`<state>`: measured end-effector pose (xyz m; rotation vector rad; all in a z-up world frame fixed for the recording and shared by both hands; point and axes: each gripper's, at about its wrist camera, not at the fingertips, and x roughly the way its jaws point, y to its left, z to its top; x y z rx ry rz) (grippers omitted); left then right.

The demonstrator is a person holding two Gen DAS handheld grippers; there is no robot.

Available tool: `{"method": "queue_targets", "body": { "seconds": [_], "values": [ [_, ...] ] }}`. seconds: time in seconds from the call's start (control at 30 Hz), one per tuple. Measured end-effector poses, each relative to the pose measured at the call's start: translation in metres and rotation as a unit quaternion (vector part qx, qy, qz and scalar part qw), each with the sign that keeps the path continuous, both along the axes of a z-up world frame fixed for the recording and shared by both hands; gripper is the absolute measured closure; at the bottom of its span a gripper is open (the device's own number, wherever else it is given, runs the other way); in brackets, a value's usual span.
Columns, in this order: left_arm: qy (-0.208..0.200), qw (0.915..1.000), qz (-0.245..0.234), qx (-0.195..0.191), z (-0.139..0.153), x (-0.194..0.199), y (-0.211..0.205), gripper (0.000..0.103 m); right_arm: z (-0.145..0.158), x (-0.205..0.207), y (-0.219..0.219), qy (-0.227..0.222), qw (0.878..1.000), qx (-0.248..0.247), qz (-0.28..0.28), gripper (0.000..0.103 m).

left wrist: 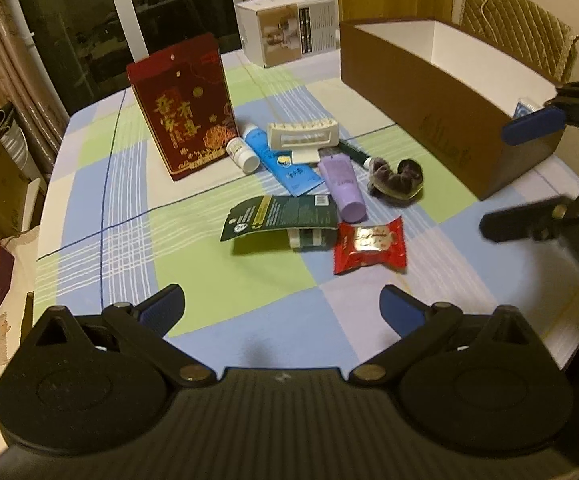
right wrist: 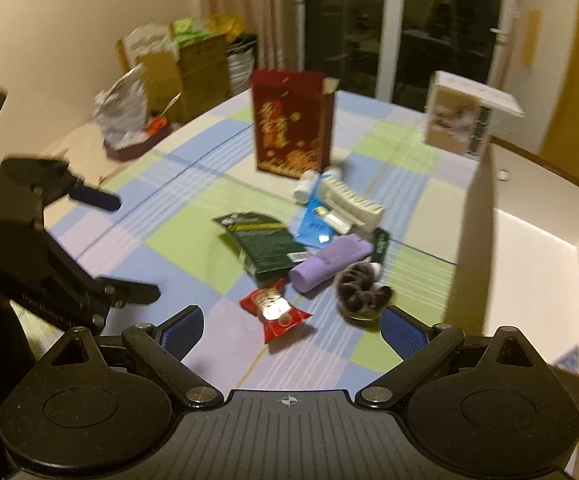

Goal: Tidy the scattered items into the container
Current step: 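Move the right tool to the red candy packet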

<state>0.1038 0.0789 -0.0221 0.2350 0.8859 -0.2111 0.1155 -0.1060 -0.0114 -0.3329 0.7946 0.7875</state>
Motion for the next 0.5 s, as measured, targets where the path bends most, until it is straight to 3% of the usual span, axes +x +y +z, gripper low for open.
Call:
{"method": "queue_targets", "body": {
  "seconds": [0.07,0.27,0.37,0.5],
  "values": [
    [0.004,1.0,-0.001,-0.004,-0.006,0.007,0.004,0.001,-0.013,0.005,0.01,0.004,1.0,-0.017,0.016,0.022],
    [0.012,0.9997,-0.004,-0.018,-0.023,0.026,0.011,0.001,-0.047,0.018,0.034,-0.005,0.996,-0.052,0.066,0.023],
    [0.015,0.9996,0.002,-0.026,-0.031,0.033,0.014,0.001,-0.06,0.025,0.042,-0.004,0.994,-0.067,0.087,0.033],
    [0.023,0.999,0.005,-0.038,-0.042,0.039,0.016,0.001,-0.073,0.035,0.05,-0.008,0.991,-0.083,0.108,0.033]
  ]
}}
